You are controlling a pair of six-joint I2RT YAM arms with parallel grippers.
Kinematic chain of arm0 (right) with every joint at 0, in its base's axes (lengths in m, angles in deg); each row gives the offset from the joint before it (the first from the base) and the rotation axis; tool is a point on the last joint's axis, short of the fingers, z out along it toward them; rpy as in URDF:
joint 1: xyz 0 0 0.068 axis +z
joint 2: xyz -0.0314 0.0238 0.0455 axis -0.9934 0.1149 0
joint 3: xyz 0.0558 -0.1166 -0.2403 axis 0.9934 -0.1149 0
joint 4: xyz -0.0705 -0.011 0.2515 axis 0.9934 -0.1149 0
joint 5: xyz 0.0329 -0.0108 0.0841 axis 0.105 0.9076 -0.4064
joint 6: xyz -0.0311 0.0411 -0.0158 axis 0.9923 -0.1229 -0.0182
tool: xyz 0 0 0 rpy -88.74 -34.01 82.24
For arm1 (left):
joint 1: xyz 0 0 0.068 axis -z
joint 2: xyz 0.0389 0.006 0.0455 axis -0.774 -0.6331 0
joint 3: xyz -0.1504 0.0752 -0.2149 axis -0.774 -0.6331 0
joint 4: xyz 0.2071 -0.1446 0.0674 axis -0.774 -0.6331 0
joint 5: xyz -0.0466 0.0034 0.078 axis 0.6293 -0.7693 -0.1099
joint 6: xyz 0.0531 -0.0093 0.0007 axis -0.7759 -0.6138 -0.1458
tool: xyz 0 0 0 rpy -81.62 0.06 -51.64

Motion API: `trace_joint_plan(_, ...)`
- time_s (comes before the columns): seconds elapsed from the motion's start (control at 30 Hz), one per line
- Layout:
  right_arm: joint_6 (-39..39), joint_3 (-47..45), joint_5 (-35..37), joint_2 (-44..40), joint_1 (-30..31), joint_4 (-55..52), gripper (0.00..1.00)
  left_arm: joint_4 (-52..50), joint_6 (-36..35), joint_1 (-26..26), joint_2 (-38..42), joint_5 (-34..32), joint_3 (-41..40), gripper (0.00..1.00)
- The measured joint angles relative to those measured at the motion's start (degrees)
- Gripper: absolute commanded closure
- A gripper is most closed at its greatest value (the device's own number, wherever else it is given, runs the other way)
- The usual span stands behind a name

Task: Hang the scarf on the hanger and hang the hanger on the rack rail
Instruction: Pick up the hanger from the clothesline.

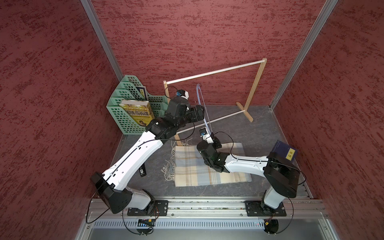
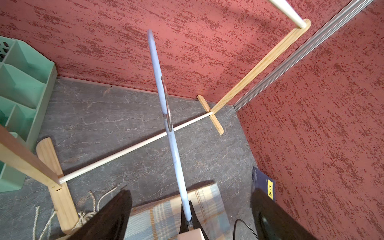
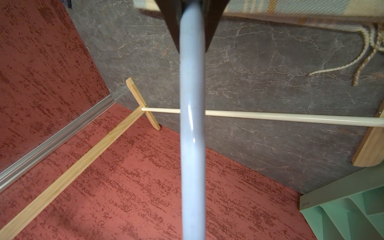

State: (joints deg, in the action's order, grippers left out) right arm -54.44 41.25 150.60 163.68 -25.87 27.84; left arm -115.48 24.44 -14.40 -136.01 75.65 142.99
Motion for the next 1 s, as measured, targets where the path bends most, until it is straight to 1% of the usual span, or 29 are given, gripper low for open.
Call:
trace_joint_plan(0.2,-2.1,1.5,-0.5,0.0,0.0,-3.5,1.0,5.2,3.0,0.5,-3.1,-0.6,-4.7,0.09)
trace_joint_plan(0.3,-3.0,2.6,-0.9,0.1,0.1,-4.8,1.0,7.9,3.9,1.7,-4.2,-2.7,-6.7,0.11)
trace_joint_plan(0.43,-4.0,3.7,-1.4,0.2,0.2,-6.1,1.0,12.6,4.5,3.7,-6.0,-6.0,-7.1,0.13)
trace_joint_plan(0.5,-4.6,3.9,-1.6,0.2,0.2,-6.7,1.0,16.8,4.7,4.3,-6.4,-7.5,-8.3,0.17)
trace_joint_plan(0.6,-5.1,4.0,-2.0,0.2,0.2,-7.4,1.0,21.0,4.6,4.3,-6.9,-9.4,-9.7,0.27)
trace_joint_plan(0.7,-5.6,4.0,-2.2,0.2,0.3,-8.2,1.0,23.9,4.4,4.2,-8.3,-11.4,-9.7,0.32)
trace_joint_plan(0.8,-6.1,4.0,-2.5,0.2,0.3,-9.0,1.0,25.3,4.4,3.8,-10.0,-12.9,-9.7,0.4)
trace_joint_plan(1.0,-6.6,4.0,-3.0,0.2,0.4,-9.7,1.0,25.5,4.1,2.5,-13.3,-14.4,-9.3,0.4)
